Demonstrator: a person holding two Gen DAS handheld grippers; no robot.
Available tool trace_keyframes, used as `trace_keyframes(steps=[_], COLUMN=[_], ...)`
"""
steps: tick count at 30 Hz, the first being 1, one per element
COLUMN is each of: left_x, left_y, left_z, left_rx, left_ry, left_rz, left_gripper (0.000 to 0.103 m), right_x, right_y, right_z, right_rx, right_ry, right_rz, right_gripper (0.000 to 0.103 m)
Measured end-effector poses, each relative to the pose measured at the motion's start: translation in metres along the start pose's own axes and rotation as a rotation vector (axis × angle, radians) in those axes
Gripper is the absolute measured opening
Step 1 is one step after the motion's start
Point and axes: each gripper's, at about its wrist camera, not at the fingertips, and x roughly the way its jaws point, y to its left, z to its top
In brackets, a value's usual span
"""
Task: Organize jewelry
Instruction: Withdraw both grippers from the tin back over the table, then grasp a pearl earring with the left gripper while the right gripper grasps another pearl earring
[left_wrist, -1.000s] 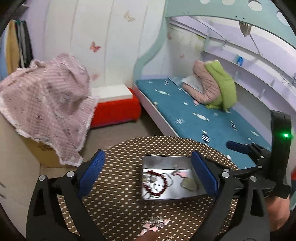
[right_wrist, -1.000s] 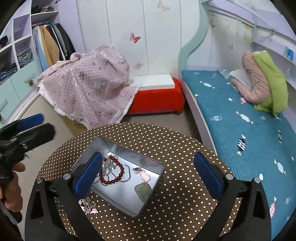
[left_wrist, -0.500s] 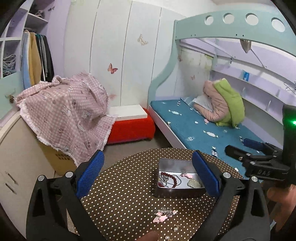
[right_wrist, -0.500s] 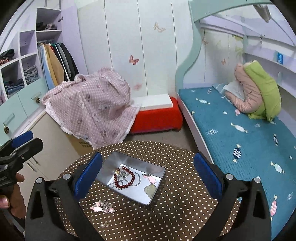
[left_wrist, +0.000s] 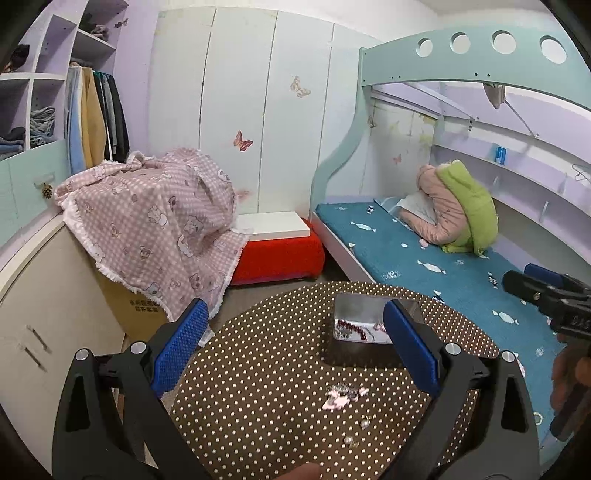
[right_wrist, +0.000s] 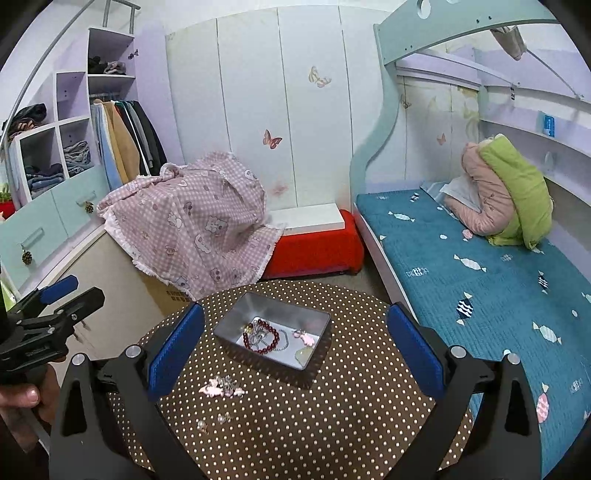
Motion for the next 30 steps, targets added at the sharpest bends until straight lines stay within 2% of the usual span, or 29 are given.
trace_keyframes(steps=[9, 12, 18, 22, 30], left_x=[-0.01, -0.005, 0.026, 0.05, 0.082], left_y=[-0.009, -0.015, -0.027, -0.03, -0.033], left_z=[-0.031, -0.047, -0.099, -0.128, -0.149], left_rx=[0.034, 0.052, 0.097, 0.087, 0.044], left_ry=[0.009, 0.04, 0.184, 0.275, 0.373], left_rz=[0.009, 0.009, 0.007, -0.003, -0.011], left_gripper=[0.096, 0.096, 0.096, 0.096, 0.095], right_x=[-0.013, -0.009, 0.015, 0.027, 0.044], right_y=[0.004, 0.007, 0.005, 0.002, -0.005], right_z=[-0.025, -0.038, -0.068, -0.081, -0.095], right_rx=[0.013, 0.006, 0.03, 0.046, 0.066], right_ry=[0.004, 0.032, 0.137, 0.193, 0.262], right_rz=[-0.021, -0.036, -0.037, -0.036, -0.033], right_gripper=[0.095, 0.095, 0.095, 0.095, 0.095])
